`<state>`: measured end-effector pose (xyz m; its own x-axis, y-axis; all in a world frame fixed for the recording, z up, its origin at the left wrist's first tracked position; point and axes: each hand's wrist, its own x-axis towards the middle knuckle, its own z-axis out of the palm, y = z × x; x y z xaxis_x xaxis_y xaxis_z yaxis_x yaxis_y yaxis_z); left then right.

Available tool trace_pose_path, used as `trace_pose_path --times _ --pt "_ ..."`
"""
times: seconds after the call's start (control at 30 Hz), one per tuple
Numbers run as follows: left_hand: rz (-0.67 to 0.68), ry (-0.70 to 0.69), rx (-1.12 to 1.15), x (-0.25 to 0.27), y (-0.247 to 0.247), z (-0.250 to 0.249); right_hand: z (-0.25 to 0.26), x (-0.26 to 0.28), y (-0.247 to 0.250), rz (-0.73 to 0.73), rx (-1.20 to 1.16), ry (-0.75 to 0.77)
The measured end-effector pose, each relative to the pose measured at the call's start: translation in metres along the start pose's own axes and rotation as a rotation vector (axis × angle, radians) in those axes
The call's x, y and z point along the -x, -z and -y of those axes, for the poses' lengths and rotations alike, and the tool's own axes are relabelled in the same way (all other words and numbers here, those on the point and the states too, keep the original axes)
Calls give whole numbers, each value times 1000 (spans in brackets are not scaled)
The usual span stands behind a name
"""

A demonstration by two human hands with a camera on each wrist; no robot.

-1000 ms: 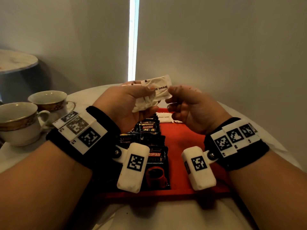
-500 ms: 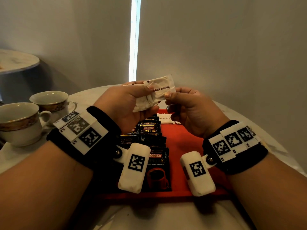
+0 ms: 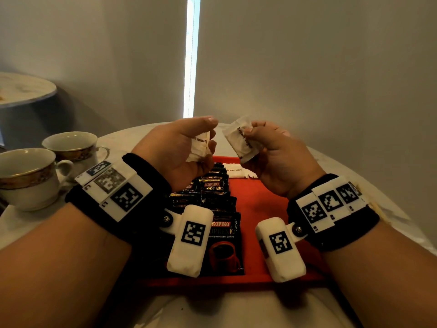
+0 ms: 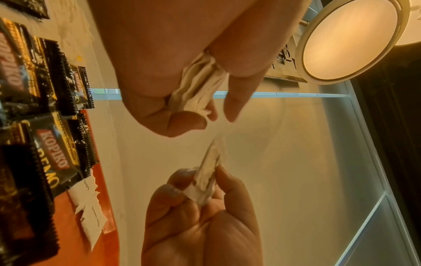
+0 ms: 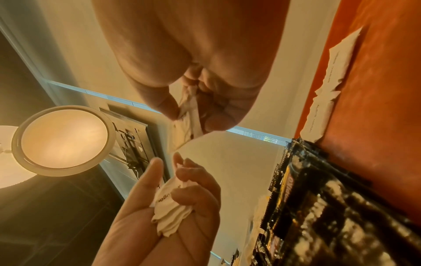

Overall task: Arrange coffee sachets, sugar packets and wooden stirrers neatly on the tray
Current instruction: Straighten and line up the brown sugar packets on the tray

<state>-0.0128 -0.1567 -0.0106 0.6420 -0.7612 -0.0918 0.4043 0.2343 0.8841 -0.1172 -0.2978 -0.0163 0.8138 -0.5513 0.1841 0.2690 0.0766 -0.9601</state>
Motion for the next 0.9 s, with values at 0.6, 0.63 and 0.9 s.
trace_pose_path --times 0.6,0.63,0.9 --pt "56 -82 -94 4 -4 2 -2 2 0 25 60 1" --pt "54 -85 -106 4 -4 3 -2 2 0 29 62 3" --pt "5 -103 -80 3 -4 2 -1 2 0 27 30 15"
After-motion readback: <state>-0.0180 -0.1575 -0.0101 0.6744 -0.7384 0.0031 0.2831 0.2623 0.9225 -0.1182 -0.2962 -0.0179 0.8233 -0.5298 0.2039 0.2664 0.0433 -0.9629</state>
